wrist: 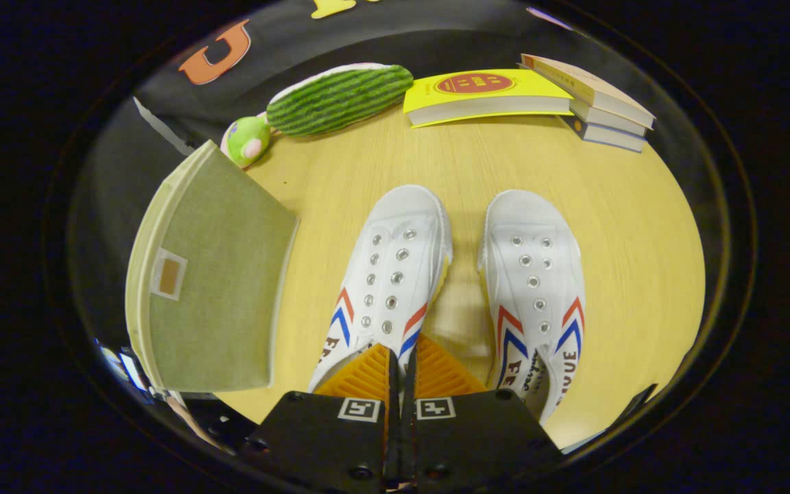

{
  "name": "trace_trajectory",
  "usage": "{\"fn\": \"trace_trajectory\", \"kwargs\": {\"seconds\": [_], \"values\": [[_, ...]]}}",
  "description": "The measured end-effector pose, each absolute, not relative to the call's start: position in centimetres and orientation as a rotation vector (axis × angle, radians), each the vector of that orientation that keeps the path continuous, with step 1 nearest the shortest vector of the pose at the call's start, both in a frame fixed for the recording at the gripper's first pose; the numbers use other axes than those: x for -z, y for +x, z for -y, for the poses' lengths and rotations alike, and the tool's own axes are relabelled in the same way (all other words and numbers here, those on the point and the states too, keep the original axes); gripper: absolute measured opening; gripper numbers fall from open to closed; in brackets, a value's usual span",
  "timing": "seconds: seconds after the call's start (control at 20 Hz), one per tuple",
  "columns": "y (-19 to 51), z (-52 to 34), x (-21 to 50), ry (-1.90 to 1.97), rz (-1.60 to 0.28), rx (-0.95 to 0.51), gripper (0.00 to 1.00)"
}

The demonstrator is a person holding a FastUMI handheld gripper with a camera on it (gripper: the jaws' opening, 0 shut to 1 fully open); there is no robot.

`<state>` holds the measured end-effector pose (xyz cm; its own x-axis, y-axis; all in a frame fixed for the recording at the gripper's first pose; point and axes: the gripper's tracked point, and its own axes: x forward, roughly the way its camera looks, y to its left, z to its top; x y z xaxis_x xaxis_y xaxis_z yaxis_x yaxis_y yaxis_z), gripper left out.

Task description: Open the storage box then place both shoes into the box .Put the left shoe in first, then the right shoe, with the right side of both shoes facing outward in a uniform manner.

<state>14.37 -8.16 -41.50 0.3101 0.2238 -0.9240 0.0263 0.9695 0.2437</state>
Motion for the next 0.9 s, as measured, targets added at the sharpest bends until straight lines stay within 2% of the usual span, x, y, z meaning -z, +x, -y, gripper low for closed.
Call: {"fn": "trace_trajectory", "kwargs": {"seconds": [0.25,0.5,0.75,0.9], "values": [[14.6,6.0,37.0,0.251,-1.169,-0.179,0.06],[15.2,3.3,29.1,0.18,-1.036,-0.216,0.06],[15.1,-1.9,22.3,0.215,-0.971,-0.253,0.06],[15.9,-6.2,20.8,0.228,-0.929,-0.276,0.05]]}}
